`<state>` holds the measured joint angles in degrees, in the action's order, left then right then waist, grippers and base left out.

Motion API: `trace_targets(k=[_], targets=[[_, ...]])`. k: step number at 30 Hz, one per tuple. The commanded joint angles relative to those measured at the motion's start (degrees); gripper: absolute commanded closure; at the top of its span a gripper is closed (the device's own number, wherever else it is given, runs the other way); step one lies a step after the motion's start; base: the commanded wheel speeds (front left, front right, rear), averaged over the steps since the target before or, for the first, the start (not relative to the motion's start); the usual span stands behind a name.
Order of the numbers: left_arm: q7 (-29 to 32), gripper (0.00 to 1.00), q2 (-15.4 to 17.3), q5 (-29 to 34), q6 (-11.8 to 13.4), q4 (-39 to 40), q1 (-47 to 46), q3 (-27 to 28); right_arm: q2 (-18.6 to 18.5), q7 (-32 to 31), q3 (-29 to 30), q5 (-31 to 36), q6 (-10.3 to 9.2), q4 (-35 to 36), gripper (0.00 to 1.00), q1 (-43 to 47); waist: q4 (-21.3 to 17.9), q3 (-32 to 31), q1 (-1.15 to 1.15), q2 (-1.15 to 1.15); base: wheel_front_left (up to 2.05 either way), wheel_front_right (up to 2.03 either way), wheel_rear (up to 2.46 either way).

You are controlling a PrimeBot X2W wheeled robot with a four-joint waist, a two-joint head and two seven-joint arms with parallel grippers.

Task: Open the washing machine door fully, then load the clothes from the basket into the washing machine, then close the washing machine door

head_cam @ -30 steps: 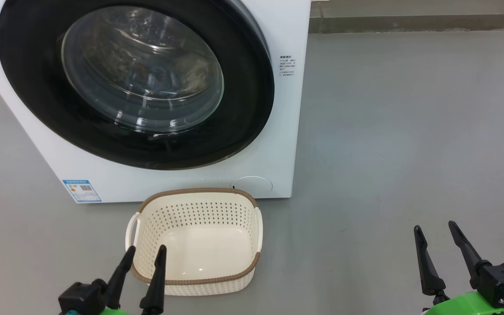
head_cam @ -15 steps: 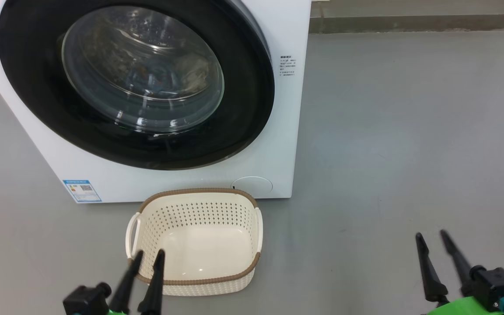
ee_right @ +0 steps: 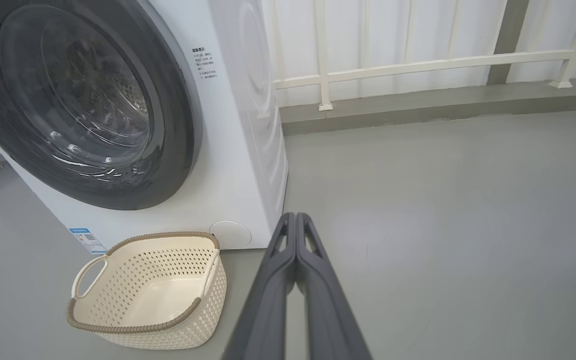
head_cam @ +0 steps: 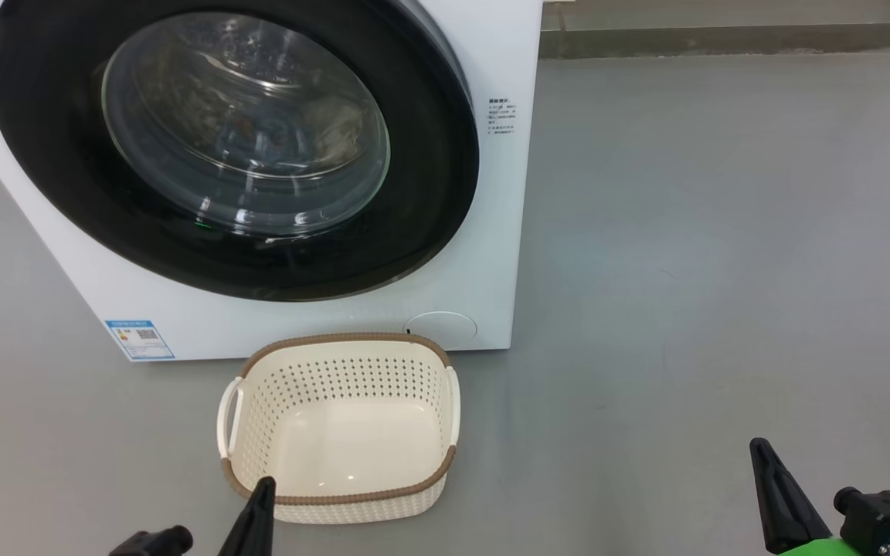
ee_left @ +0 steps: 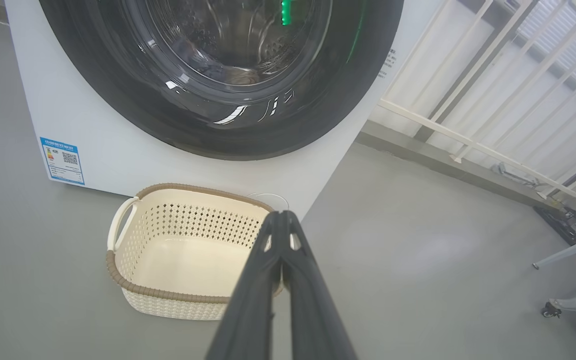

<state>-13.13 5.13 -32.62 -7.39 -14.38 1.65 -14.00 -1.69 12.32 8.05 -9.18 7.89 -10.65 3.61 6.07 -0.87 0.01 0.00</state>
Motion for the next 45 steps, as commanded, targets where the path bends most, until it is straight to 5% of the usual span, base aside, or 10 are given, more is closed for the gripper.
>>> trace_targets(k=[1, 45], targets=[[0.21, 1.00, 0.51, -1.27, 0.01, 1.15, -1.73, 1.00, -0.28, -0.20, -0.10, -1.85, -0.04, 1.18, 1.00, -1.60, -0.08, 0.05, 0.00, 0.00, 0.00, 0.00, 0.00], [6.99, 1.00, 0.12, -24.69, -0.04, 0.85, -4.05, 7.63, -0.63, -7.35, -0.73, -33.37, -0.18, -0.53, 1.00, -4.75, -2.40, 0.45, -0.01, 0.00, 0.00, 0.00, 0.00]])
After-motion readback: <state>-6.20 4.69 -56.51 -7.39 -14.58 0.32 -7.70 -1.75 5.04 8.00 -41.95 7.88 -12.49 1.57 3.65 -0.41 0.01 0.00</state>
